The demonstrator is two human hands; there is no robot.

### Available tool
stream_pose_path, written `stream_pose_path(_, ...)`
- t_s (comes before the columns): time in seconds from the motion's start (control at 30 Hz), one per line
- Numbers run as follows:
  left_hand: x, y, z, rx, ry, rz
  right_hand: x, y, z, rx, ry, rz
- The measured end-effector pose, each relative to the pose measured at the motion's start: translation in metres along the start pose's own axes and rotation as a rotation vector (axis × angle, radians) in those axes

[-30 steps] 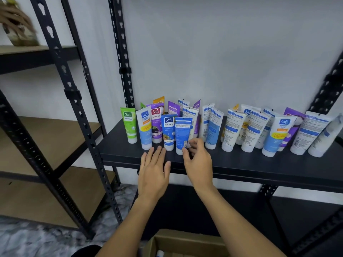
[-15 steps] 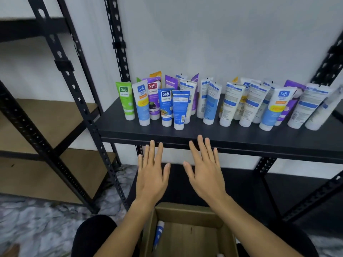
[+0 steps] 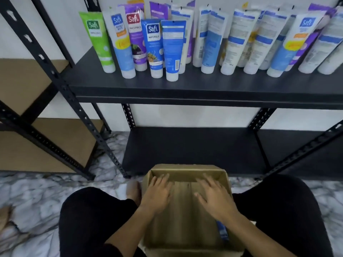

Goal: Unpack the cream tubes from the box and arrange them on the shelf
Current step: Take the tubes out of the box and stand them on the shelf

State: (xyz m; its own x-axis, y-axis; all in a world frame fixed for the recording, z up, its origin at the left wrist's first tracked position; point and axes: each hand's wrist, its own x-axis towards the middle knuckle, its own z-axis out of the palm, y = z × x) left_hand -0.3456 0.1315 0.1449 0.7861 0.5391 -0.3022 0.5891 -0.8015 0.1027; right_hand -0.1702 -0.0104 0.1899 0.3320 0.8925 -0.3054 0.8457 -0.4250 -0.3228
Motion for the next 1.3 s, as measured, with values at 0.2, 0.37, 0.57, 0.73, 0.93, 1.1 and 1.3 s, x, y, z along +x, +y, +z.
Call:
stream_pose_path(0.2, 0.016, -0.015, 0.063, 0.081, -0.149, 0.13, -0.006, 0.01, 0.045, 0.065, -0.17, 0.11)
stream_pose_path(0.37, 0.041, -0.023, 0.089, 0.365, -0.391, 0.153, -0.003, 0.021, 0.065, 0.069, -0.233, 0.127)
stream_pose_path(0.57, 0.066, -0.031, 0.114, 0.608, -0.467, 0.153, 0.003, 0.035, 0.077, 0.131, -0.268, 0.18)
stream_pose_path(0.73, 0.073, -0.029, 0.125, 0.609, -0.475, 0.107, 0.009, 0.043, 0.081, 0.188, -0.279, 0.201)
stream_pose_path(0.93, 0.072, -0.024, 0.123, 0.201, -0.479, 0.064, 0.014, 0.048, 0.081, 0.265, -0.287, 0.248)
stream_pose_path(1.1, 0.061, -0.016, 0.126, -0.31, -0.359, 0.045, 0.016, 0.05, 0.083, 0.298, -0.29, 0.261)
stream_pose_path(1.3, 0.061, -0.019, 0.13, -0.153, -0.16, -0.022, 0.021, 0.053, 0.086, 0.325, -0.312, 0.265)
